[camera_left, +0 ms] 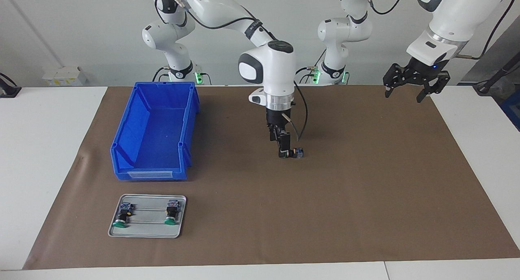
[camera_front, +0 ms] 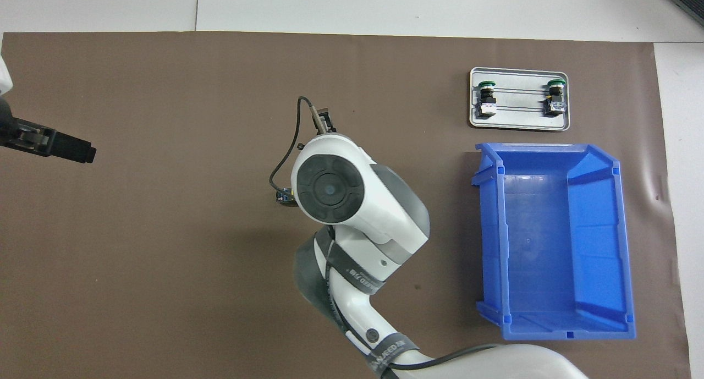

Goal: Place and press button with both arms

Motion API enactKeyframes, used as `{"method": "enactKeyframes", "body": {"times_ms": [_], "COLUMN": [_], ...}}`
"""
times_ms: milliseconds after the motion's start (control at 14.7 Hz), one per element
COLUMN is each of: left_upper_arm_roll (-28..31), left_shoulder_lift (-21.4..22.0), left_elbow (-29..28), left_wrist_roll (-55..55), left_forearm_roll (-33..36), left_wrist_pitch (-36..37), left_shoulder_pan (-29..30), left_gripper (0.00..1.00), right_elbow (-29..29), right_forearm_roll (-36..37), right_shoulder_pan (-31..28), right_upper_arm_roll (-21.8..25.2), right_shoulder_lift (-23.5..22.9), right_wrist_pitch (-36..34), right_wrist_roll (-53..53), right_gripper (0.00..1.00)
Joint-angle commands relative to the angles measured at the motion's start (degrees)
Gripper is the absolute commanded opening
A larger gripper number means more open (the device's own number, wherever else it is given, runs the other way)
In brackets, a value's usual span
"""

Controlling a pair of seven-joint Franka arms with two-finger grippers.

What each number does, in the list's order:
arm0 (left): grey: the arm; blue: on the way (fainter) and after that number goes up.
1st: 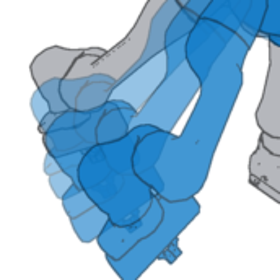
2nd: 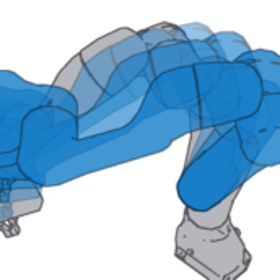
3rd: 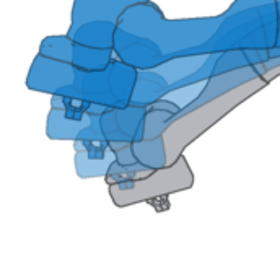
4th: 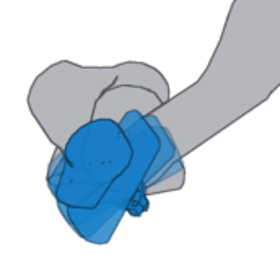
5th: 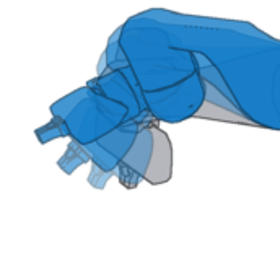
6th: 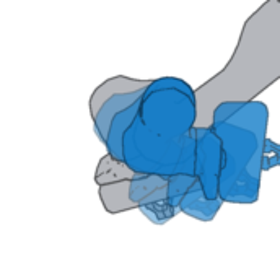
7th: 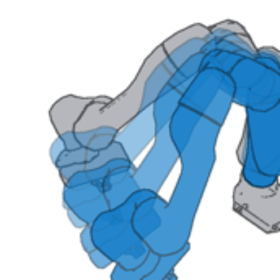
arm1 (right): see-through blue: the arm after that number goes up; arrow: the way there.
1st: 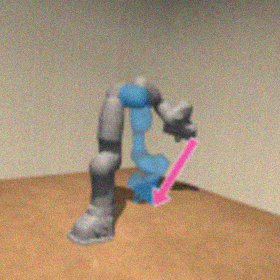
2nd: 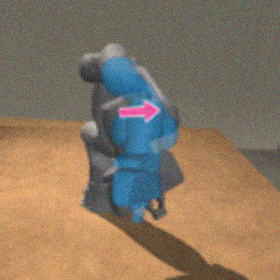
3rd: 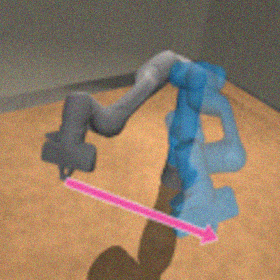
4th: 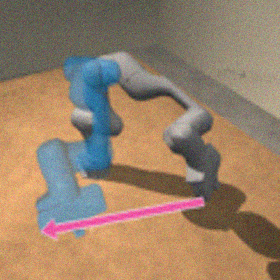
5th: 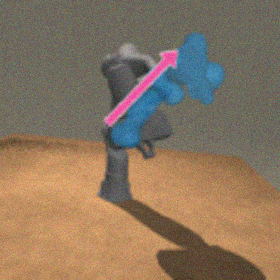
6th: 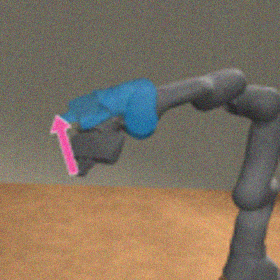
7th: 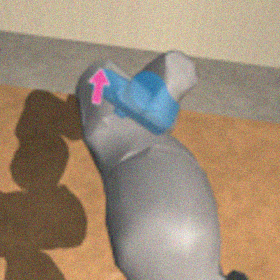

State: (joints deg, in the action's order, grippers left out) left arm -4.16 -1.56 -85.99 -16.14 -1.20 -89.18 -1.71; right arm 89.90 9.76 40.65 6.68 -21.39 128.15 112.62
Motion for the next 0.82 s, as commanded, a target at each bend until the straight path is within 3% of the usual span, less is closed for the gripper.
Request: {"method": "enactKeyframes", "body": {"times_ms": [0, 136, 544, 748], "left_upper_arm_roll": [0.3, 0.2, 0.1, -0.1], "left_shoulder_lift": [2.3, 2.3, 2.0, 0.8], "left_elbow": [-3.9, -4.1, -6.6, -8.0], "left_wrist_roll": [-6.9, -15.4, -31.2, -36.0], "left_forearm_roll": [0.5, 0.1, -7.3, -8.3], "left_wrist_pitch": [-4.2, -4.4, -8.9, -12.8], "left_shoulder_pan": [-2.7, -4.2, -6.9, -9.3], "left_gripper": [0.92, 0.92, 0.94, 0.94], "right_elbow": [7.4, 7.6, 7.5, 6.7], "right_forearm_roll": [-2.7, -4.0, -6.2, -6.2], "right_shoulder_pan": [-6.0, -11.4, -25.5, -29.6], "right_upper_arm_roll": [-0.9, -0.9, -0.9, -0.6], "right_shoulder_lift": [8.4, 10.9, 17.7, 20.9], "right_wrist_pitch": [-2.1, -3.9, -15.2, -20.5], "right_wrist_roll": [-15.4, -27.0, -77.5, -88.7], "right_gripper": [1.00, 1.00, 1.00, 1.00]}}
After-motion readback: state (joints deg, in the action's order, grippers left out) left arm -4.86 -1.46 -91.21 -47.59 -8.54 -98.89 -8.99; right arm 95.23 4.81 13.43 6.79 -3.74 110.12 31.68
